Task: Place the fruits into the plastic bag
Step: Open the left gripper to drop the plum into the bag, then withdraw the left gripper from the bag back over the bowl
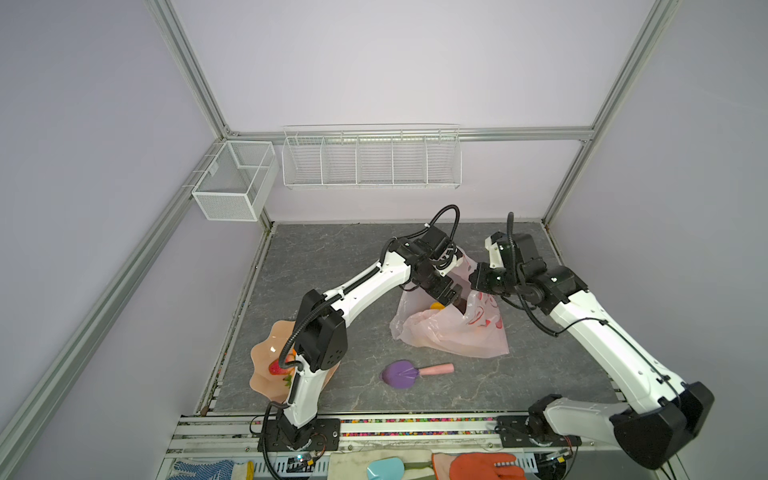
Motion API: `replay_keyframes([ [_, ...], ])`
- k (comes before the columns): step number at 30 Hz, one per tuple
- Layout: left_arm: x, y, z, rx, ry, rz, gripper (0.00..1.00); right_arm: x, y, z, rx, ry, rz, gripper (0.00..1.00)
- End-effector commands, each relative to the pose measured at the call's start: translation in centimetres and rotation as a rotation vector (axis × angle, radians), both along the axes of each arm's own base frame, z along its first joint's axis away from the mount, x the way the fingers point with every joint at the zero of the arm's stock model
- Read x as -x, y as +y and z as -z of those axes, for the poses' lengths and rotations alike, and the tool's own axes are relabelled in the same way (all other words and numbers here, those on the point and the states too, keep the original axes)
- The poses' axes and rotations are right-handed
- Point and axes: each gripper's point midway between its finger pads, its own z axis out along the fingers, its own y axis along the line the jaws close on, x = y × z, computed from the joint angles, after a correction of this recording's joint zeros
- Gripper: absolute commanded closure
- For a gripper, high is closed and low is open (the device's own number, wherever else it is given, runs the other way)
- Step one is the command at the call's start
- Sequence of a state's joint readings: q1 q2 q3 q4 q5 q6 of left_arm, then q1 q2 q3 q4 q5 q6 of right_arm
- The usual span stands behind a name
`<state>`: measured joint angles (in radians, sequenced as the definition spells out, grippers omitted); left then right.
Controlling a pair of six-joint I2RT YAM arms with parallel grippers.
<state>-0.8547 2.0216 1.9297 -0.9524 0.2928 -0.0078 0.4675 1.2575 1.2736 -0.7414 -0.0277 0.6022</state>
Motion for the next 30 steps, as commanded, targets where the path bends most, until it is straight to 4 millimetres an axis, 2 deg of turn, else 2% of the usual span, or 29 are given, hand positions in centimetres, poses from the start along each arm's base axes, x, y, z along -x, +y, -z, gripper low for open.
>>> replay_keyframes([
  [1, 0.9, 1.9, -3.8, 0.101, 0.017, -0.094, 0.00, -0.3, -0.1, 0.1, -0.010, 0.003, 0.015, 0.94],
  [4, 2.0, 3.7, -5.1, 0.141, -0.011, -0.126, 0.00, -0.2, -0.2, 0.4, -0.002, 0.014, 0.019, 0.94],
  [14, 5.5, 12.3, -5.7, 0.135, -0.050, -0.304, 0.00, -0.4, -0.2, 0.3, -0.005, 0.014, 0.023, 0.94],
  [16, 5.8, 15.0, -5.7, 0.099, -0.075, -0.410, 0.00, -0.4, -0.1, 0.2, -0.009, 0.013, 0.023, 0.94],
  [19, 5.5, 20.6, -5.2, 0.049, -0.114, -0.636, 0.01, -0.5, 0.0, 0.3, -0.013, 0.012, 0.023, 0.94],
  [21, 5.5, 25.4, -4.5, 0.028, -0.079, -0.839, 0.00, -0.5, 0.0, 0.3, -0.013, 0.012, 0.022, 0.94],
  [24, 6.7, 31.6, -2.5, 0.014, 0.014, -1.123, 0.00, -0.6, 0.0, 0.3, -0.013, 0.010, 0.021, 0.94],
  [27, 8.4, 35.7, 0.1, 0.002, 0.120, -1.339, 0.00, -0.7, 0.1, 0.3, -0.015, 0.010, 0.018, 0.94],
  [30, 9.8, 38.0, 2.7, -0.046, 0.214, -1.485, 0.00, -0.7, 0.2, 0.3, -0.013, 0.015, 0.015, 0.94],
])
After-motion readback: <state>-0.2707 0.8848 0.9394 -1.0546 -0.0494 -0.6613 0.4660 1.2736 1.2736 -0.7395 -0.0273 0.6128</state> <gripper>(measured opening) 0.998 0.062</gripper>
